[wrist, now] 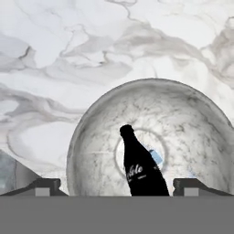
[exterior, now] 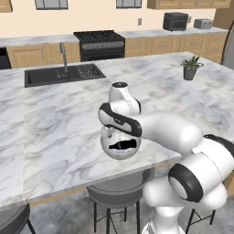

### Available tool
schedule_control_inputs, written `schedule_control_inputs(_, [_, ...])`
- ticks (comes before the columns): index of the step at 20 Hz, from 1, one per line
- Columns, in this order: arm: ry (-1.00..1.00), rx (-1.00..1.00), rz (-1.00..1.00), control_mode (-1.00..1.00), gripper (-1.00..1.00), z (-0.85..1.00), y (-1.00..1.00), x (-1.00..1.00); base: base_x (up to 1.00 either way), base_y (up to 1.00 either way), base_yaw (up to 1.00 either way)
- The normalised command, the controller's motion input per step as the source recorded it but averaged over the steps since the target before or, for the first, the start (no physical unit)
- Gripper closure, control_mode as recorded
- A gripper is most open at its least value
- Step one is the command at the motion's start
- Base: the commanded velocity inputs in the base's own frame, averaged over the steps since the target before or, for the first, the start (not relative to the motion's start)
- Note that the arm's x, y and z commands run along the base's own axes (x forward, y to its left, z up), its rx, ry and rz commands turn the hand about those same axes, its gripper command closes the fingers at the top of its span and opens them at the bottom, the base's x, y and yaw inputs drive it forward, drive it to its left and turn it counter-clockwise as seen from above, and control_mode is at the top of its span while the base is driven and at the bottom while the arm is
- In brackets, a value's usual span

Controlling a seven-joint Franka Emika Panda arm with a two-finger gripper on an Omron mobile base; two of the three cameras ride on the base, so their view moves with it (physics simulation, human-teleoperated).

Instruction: Open the fridge, grab two sodas, and place both sodas inside the bowl with ice on the dining counter.

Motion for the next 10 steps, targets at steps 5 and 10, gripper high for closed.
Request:
schedule_control_inputs(5, [-0.07,0.00,0.00,-1.00,-1.00,0.54,-0.21,-0.60,0.00,0.00,0.00])
schedule_control_inputs(10, [-0.07,0.04,-0.03,-1.00,-1.00,0.47,-0.47,-0.80,0.00,0.00,0.00])
